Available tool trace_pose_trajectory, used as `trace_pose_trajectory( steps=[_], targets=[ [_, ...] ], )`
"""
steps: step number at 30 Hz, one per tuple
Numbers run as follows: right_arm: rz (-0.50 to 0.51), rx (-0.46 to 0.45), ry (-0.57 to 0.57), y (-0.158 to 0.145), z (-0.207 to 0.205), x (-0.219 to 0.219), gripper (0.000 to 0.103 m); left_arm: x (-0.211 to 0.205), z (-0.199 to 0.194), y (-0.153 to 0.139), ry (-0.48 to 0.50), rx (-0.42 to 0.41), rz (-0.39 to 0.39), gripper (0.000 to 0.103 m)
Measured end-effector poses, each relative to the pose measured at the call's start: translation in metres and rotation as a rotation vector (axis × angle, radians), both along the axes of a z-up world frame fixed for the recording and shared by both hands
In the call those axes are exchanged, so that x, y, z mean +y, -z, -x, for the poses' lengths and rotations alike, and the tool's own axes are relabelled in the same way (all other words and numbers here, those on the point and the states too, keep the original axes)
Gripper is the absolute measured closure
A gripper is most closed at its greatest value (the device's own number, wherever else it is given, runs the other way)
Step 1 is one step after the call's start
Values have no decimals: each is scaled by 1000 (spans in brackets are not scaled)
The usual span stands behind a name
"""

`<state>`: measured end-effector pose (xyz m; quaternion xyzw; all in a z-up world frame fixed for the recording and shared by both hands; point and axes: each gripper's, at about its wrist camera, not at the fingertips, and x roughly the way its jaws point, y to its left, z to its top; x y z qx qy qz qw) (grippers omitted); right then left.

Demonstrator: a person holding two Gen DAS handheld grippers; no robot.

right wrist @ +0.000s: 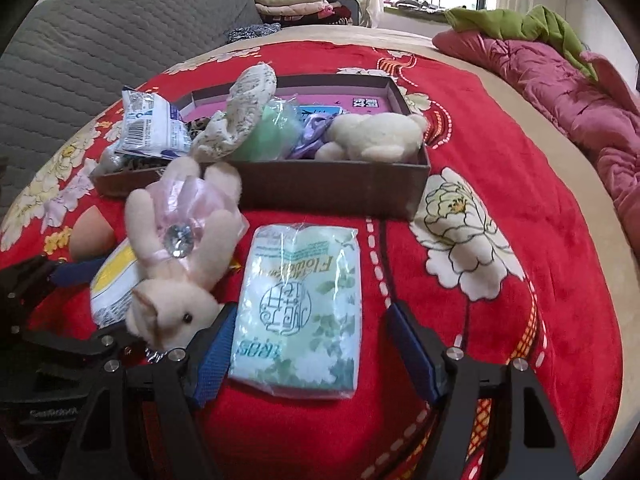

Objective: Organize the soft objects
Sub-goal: 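Grasp the Flowers tissue pack with the right tool while the left tool grasps the yellow-striped packet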

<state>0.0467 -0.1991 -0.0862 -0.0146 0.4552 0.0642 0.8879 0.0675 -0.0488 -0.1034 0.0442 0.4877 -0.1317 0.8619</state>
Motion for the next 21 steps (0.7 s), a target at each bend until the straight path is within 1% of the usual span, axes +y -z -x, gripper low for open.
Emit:
trace_pose_trajectory(
  steps=[3,5,6,9,13,17,18,19,20,21],
  targets=[
    [40,-14,-6,2,-4,5,29,-3,-2,2,4,-10,-10,16],
    [41,-19,-10,3,-7,4,29,-5,-4,3,8,-20,-11,15],
    [39,-21,-11,3,-8,2,32,-6,-5,3,11,-25,-14,13],
    [34,-37,-3,1,-10,-5,50,-11,-8,4,25,-40,-25,12],
    [-20,-28,1,0,-13,-17,52,-21,-17,5,52,-48,-21,12],
    [-23,-31,-3,0,-13,-18,53,-27,-19,5,65,-64,-22,14],
    [-25,-33,-3,-1,-13,-19,53,-27,-19,5,69,-67,-17,18],
    [-27,-35,-2,-1,-12,-20,53,-28,-19,4,74,-68,-3,25],
    [-31,-35,2,-1,-12,-21,53,-27,-19,3,78,-68,7,30],
    [-35,-36,5,-2,-12,-22,53,-28,-17,2,83,-72,14,43]
  ],
)
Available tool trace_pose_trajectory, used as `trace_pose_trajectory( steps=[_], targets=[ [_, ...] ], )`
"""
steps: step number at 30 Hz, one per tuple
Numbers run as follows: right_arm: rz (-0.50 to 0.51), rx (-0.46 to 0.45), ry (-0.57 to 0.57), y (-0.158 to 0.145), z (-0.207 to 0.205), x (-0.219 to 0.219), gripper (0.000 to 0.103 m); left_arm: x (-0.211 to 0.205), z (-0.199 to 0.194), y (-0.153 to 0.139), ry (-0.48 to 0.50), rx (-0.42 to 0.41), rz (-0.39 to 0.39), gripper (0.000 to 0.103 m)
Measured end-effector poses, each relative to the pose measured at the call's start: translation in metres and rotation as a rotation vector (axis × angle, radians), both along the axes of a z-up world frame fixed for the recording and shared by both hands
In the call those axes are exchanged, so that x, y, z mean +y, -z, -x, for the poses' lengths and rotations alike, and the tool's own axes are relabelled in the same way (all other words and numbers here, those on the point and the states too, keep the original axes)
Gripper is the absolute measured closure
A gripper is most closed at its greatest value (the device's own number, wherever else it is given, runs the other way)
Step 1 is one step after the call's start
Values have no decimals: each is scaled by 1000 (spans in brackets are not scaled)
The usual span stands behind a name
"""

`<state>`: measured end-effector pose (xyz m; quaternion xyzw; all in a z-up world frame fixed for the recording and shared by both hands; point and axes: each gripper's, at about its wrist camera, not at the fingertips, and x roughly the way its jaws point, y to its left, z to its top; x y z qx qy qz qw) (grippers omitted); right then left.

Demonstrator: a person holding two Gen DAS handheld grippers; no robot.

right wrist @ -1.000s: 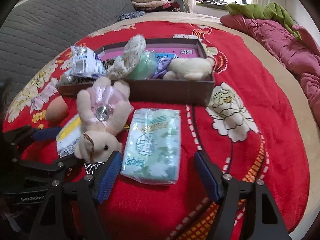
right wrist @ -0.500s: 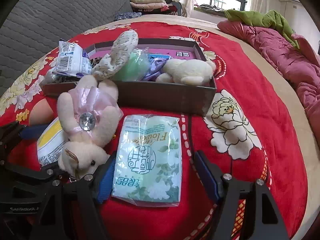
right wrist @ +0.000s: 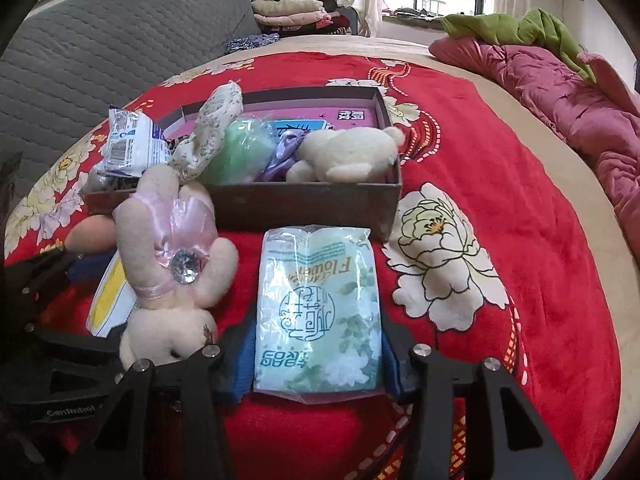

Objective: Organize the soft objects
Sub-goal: 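Grasp the Flowers tissue pack with the right tool while the left tool grasps the yellow-striped packet, then lift the tissue pack and yellow packet and carry both over the pink box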

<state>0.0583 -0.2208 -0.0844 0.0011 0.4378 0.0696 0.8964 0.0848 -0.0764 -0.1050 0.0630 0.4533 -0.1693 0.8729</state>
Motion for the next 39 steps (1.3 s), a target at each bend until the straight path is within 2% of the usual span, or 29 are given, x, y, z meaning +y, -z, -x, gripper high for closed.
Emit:
trace_pose_trajectory(
  steps=[1,4,13,23,32,39],
  targets=[
    [-3,-1,2,-1,0,-1,53,-1,2,-3,7,-9,4,46],
    [-7,-1,4,-2,0,-2,53,0,2,-5,11,2,25,48],
    [-24,-14,19,-8,4,-8,53,24,15,-19,-20,66,189,49],
    [-43,-37,12,-18,10,-10,53,46,36,-58,-37,-1,311,49],
    [-64,-87,16,-34,15,-16,53,62,42,-89,-82,-77,345,49],
    [-68,-110,22,-42,17,-18,53,63,41,-101,-89,-98,340,49]
  ],
)
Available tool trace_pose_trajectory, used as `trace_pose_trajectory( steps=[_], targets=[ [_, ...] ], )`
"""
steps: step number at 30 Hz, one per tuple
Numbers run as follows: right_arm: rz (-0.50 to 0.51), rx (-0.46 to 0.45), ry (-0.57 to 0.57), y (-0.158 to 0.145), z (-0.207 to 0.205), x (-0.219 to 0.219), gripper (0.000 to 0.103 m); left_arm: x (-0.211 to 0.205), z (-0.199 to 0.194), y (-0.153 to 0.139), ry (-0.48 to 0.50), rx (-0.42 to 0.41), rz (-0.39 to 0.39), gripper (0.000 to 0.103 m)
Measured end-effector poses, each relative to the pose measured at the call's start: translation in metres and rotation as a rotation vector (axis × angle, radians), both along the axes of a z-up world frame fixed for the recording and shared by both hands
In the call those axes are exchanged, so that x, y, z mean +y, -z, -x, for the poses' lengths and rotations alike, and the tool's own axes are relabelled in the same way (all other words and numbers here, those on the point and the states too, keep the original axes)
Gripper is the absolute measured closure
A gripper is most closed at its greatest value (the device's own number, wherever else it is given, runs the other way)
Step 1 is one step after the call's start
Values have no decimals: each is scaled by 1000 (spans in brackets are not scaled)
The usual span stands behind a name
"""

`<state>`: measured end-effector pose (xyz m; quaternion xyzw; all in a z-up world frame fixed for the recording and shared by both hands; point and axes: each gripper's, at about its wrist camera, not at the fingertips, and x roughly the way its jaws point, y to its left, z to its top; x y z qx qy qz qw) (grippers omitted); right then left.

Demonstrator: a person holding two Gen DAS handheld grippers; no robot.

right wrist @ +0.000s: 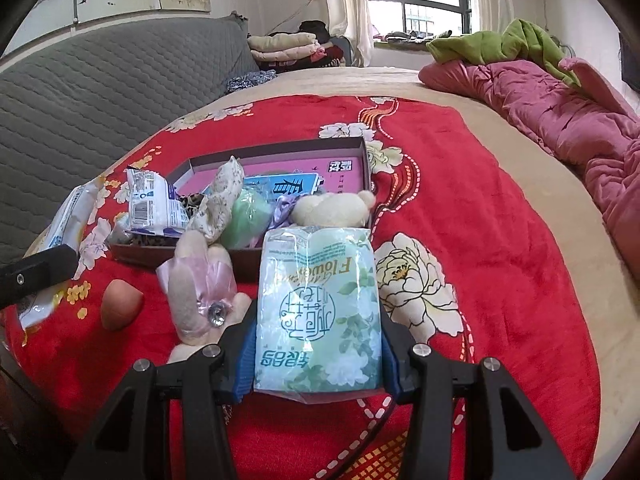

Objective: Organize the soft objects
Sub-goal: 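Lift the tissue pack and yellow packet and carry both over the pink box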

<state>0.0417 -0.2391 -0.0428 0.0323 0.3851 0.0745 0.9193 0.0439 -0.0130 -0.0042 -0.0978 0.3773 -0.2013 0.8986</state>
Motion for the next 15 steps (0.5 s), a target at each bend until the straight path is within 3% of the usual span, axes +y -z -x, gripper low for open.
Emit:
trace_pose_trajectory(
  steps=[12,15],
  targets=[
    [-13,-68,-6,-25,-2,2,53,-17,-20,-25,-52,-51,-92,49],
    [-2,-80,-2,-30,-5,4,53,-16,-28,-26,-69,-43,-80,49]
  ],
)
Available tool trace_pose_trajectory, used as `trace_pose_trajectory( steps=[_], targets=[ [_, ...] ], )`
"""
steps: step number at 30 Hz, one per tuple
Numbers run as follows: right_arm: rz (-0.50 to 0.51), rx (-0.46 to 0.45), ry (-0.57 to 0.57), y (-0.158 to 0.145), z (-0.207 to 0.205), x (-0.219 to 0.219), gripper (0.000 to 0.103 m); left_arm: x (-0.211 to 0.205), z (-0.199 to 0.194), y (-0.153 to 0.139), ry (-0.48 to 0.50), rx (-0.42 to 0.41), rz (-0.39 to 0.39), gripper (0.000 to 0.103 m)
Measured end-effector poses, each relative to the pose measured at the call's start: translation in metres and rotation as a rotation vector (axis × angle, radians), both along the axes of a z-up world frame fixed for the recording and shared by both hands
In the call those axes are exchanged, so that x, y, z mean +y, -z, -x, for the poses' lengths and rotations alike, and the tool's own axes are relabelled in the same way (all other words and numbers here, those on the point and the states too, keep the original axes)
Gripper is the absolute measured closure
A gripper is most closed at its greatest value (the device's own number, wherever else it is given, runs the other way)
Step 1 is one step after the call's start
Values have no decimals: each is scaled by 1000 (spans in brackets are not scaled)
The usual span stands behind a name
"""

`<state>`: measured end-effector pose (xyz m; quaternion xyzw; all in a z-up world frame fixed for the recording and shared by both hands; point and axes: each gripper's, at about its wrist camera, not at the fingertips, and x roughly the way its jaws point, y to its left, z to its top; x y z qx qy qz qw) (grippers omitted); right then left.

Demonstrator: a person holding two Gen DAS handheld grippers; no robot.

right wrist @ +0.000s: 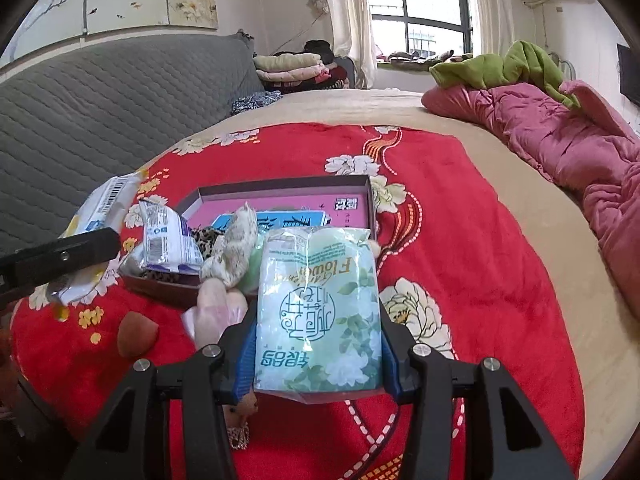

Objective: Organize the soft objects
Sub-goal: 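Lift the tissue pack and yellow packet and carry both over the pink box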

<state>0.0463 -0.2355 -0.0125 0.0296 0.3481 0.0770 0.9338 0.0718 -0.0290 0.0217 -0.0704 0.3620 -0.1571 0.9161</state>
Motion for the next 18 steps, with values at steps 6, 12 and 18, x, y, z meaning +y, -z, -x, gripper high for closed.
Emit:
trace_pose_trajectory(
  steps=[6,12,18],
  targets=[
    [6,-13,13,-7,-6,-2,53,-2,-15,0,-10,5,10,49],
    [8,-36,20,-17,-14,-1,53,-4,-27,8,-8,12,30,49],
    [27,-61,25,-26,-27,3,53,2,-42,13,-28,11,53,49]
  ],
)
